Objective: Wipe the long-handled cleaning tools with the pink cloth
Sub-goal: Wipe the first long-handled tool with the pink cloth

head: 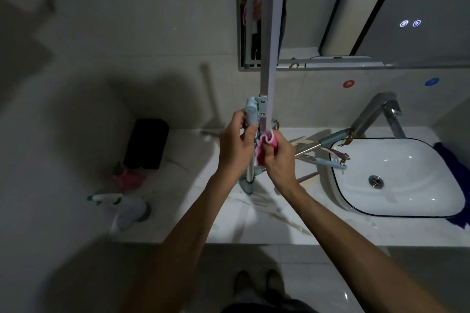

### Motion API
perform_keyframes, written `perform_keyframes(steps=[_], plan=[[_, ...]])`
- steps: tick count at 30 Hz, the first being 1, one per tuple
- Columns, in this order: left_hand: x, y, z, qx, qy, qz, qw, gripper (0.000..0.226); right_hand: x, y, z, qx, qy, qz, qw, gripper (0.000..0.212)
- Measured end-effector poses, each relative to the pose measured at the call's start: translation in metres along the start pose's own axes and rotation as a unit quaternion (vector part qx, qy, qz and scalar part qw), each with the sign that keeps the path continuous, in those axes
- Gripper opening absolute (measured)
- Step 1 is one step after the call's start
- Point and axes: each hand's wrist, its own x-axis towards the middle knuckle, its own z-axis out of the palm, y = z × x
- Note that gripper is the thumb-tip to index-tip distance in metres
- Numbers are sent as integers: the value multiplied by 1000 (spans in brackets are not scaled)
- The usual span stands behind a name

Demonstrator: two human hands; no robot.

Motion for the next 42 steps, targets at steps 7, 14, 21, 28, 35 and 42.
perform_keyframes(steps=[7,14,21,28,35,42], plan=[[6,-5,7,-9,-38,21,999,13,1,4,-15,-34,-41,76,996,11],[22,-2,14,-16,-68,77,995,14,15,-23,-15,56,103,33,993,8],[27,-6,21,-16,-90,92,992,15,13,-13,-7,76,147,33,986,12],[30,-12,19,-16,-85,101,991,19,-1,39,-9,-28,-28,145,989,6],[33,-7,21,-8,-102,102,990,20,25,7,-26,28,38,67,997,13],[41,-3,17,3,-80,60,995,19,32,24,-13,17,-31,43,998,9]])
